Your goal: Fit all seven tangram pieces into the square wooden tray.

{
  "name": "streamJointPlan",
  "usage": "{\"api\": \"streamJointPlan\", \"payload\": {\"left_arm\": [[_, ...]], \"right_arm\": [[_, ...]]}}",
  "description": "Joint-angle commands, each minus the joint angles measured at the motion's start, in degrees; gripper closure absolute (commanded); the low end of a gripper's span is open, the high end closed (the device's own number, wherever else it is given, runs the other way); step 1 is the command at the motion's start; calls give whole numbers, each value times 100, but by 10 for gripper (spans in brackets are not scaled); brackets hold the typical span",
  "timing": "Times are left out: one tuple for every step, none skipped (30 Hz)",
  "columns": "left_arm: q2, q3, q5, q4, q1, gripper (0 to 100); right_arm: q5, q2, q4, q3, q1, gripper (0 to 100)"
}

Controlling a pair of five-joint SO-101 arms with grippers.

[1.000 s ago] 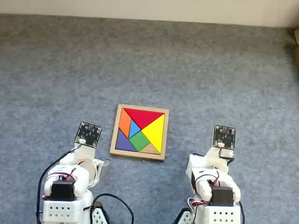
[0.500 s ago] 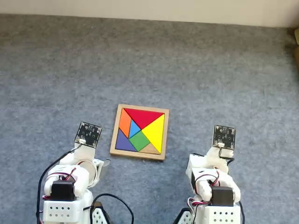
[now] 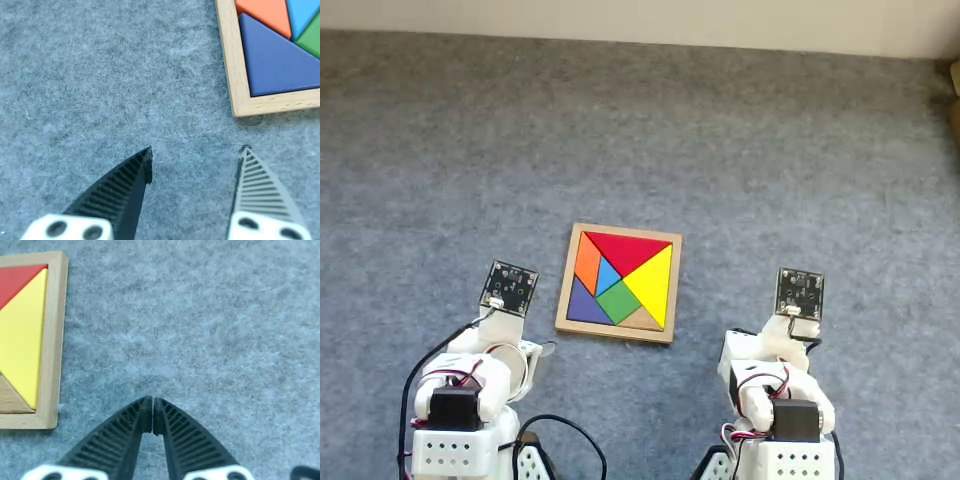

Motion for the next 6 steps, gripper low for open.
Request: {"api": "streamJointPlan", "payload": {"left_arm": [[-13,119,35,18,-48,744],[-13,119,35,18,-48,744],[-13,119,35,18,-48,744],[-13,119,35,18,-48,744],[-13,119,35,18,-48,744],[-13,119,35,18,-48,744]], "right_arm": [[-44,-66,22,681,57,974],[-44,-66,22,681,57,974],[-44,-66,22,681,57,974],[-44,-66,22,681,57,974],[-44,-66,22,681,57,974],[-44,-66,22,681,57,974]]}}
